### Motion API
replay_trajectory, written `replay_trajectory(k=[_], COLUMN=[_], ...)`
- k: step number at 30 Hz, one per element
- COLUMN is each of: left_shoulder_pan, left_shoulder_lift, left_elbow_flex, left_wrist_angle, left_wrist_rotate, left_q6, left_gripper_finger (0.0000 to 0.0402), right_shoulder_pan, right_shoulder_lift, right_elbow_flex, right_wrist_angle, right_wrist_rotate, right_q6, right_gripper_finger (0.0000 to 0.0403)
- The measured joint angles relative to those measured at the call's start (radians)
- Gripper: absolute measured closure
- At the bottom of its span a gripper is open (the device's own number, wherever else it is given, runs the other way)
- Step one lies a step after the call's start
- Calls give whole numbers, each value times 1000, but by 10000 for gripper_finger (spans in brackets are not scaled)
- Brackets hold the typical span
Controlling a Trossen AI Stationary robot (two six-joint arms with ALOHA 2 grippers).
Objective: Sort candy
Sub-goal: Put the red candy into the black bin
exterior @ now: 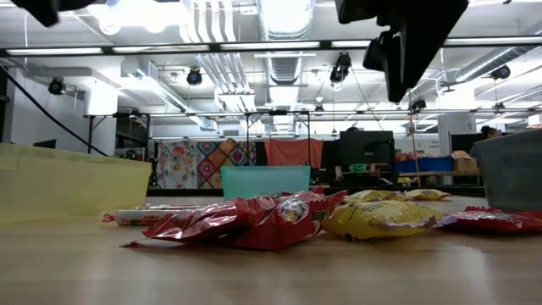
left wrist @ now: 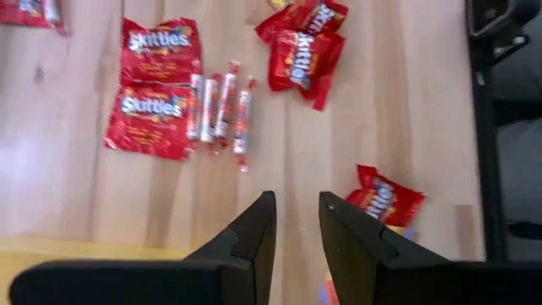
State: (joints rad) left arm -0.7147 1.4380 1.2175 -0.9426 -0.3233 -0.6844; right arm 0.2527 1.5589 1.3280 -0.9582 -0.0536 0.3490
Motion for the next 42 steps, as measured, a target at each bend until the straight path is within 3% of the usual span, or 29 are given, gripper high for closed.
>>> replay_trajectory(k=[3,12,19,29,42], left_shoulder_pan=[26,62,109,188,216], left_shoulder_lift=[0,0,-15,-149,-349], left_elbow_flex=[-3,-26,-131,-283,-346], left_wrist_angle=[-1,16,64,202,212], left_wrist_rotate=[0,-9,-8,-24,-200], left_q6=[53,236,302,388,386], left_gripper_finger=[325,325,325,325,325], right_shoulder_pan=[-2,-11,-50,-81,-92], right_shoulder_lift=[1,7,58,224,358], right_elbow_flex=[-42,-167,-196,-126,-44], right_wrist_angle=[60,377,562,649,656], right_wrist_rotate=[17,231,235,238,239], right_q6=[57,250,298,305,305], right_gripper_finger=[239,239,239,239,239])
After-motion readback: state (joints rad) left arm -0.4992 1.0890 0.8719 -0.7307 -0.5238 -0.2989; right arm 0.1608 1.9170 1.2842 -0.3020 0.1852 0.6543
